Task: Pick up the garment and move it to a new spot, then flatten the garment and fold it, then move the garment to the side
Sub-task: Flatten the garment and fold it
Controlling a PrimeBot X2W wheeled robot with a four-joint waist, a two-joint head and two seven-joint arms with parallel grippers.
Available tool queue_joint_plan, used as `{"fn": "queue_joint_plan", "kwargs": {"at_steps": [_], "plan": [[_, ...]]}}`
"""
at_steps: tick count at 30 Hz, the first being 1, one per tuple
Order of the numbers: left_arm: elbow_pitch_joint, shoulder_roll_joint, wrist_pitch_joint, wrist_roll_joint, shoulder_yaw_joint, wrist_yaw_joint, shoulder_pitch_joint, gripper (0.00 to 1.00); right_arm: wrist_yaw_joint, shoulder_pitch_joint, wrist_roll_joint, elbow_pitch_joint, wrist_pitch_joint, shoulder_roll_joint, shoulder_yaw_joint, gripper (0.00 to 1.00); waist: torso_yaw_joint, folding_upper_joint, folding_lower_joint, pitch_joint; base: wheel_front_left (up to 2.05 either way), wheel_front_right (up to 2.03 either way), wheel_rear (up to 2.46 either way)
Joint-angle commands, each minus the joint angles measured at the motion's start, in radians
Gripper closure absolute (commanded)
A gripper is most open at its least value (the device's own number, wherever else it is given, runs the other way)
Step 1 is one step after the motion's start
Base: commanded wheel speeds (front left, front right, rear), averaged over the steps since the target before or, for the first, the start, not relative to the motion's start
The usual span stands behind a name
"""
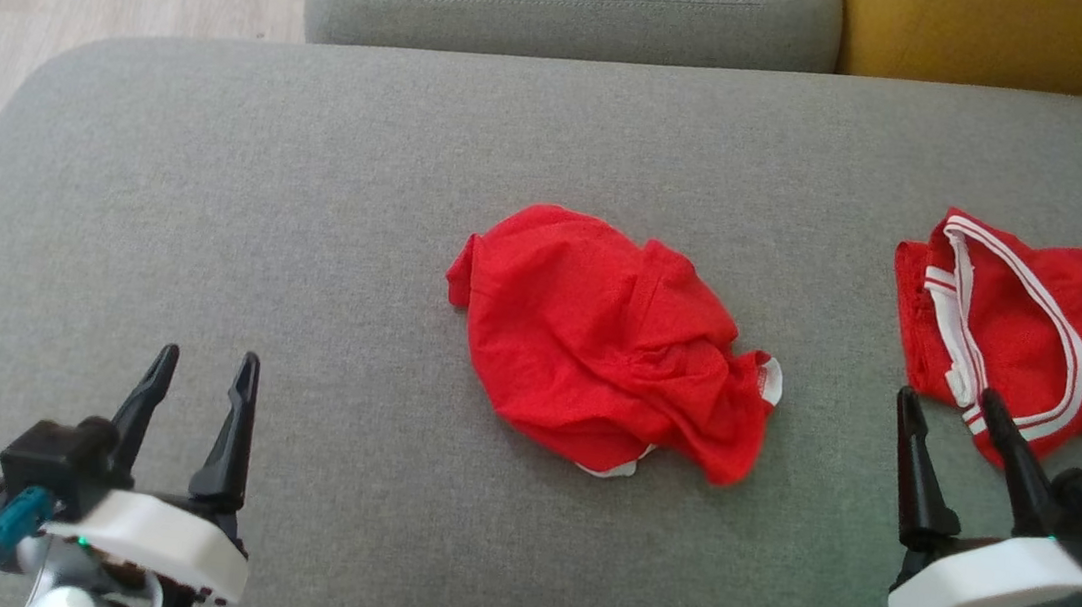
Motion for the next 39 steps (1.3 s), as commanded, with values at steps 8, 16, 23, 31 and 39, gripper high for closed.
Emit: {"fn": "queue_joint_plan", "kwargs": {"at_steps": [8, 16, 23, 31, 39], "plan": [[-0.032, 0.024, -0.017, -0.011, 0.028, -0.002, -0.083, 0.00, -0.001, -0.049, -0.040, 0.006, 0.039, -0.006, 0.138, 0.00, 0.021, 0.0000, 0.0000, 0.053, 0.00, 0.00, 0.00], [-0.014, 0.014, -0.039, -0.012, 0.018, -0.019, -0.146, 0.00, -0.001, -0.105, -0.101, 0.172, 0.042, -0.006, 0.264, 0.00, 0.050, 0.0000, 0.0000, 0.137, 0.00, 0.00, 0.00], [0.019, 0.005, -0.060, -0.015, 0.013, -0.036, -0.188, 0.00, -0.001, -0.195, -0.145, 0.329, 0.008, -0.006, 0.264, 1.00, 0.064, 0.0000, 0.0000, 0.176, 0.00, 0.00, 0.00], [0.041, 0.003, -0.074, -0.014, 0.021, -0.037, -0.203, 0.00, -0.001, -0.246, -0.104, 0.244, -0.038, -0.006, 0.330, 1.00, 0.047, 0.0000, 0.0000, 0.177, 0.00, 0.00, 0.00], [0.047, 0.003, -0.079, -0.011, 0.018, -0.034, -0.206, 0.00, -0.001, -0.323, -0.068, -0.003, -0.023, -0.006, 0.432, 1.00, 0.015, 0.0000, 0.0000, 0.161, 0.00, 0.00, 0.00]]}}
